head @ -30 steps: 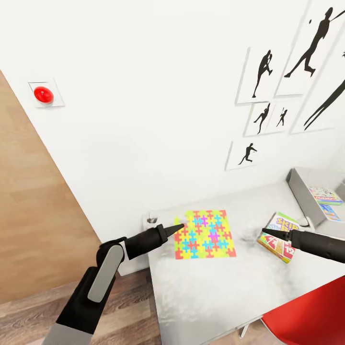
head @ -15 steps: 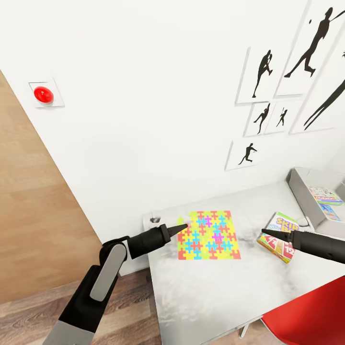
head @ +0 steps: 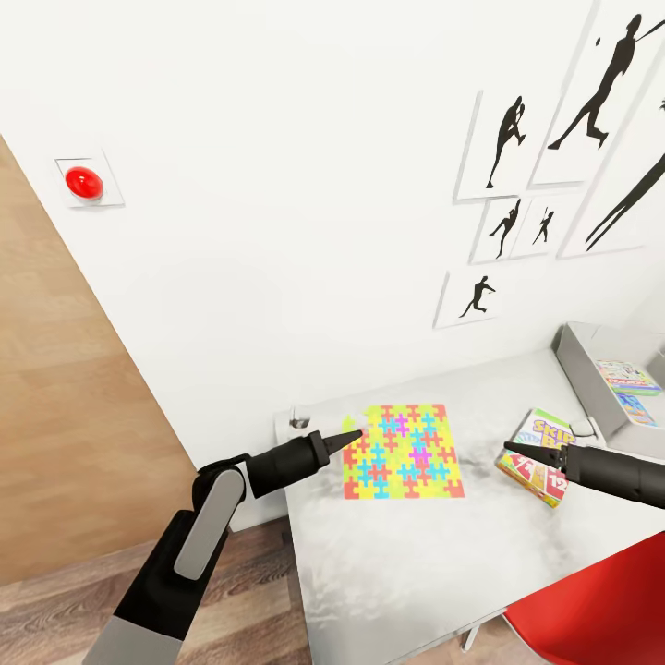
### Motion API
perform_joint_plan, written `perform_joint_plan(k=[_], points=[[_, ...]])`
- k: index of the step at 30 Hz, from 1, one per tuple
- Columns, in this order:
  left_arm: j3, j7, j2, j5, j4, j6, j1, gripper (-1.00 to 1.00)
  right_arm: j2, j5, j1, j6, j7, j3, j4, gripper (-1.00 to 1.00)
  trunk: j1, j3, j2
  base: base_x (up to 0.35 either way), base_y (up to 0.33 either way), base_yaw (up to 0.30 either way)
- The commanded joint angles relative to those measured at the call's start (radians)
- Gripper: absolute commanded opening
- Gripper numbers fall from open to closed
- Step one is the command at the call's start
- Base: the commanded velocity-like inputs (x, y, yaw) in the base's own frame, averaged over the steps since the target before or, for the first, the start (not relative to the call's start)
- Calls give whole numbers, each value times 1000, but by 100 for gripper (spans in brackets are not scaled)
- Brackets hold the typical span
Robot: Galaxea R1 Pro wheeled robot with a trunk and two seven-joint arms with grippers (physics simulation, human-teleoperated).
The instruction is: Put all the toys in the child's room - the three board games (two on the bed and one on the table), the two jigsaw puzzles on the table, and the tennis ball on the table - inside the toy box on the table in the child's room.
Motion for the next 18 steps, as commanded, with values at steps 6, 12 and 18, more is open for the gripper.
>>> perform_joint_plan(k=[6, 12, 18], points=[[1, -1, 0, -1, 0, 5, -1, -100, -2, -1, 3, 4, 10, 0, -3, 100, 0, -1, -1, 0, 0, 0], [1, -1, 0, -3, 0, 4, -1, -100, -2, -2, 6, 4, 46, 5, -6, 100, 0, -1, -1, 0, 0, 0], [1, -1, 0, -5, 2, 4, -1, -100, -3, -2, 7, 4, 87, 19, -7, 100, 0, -1, -1, 0, 0, 0]])
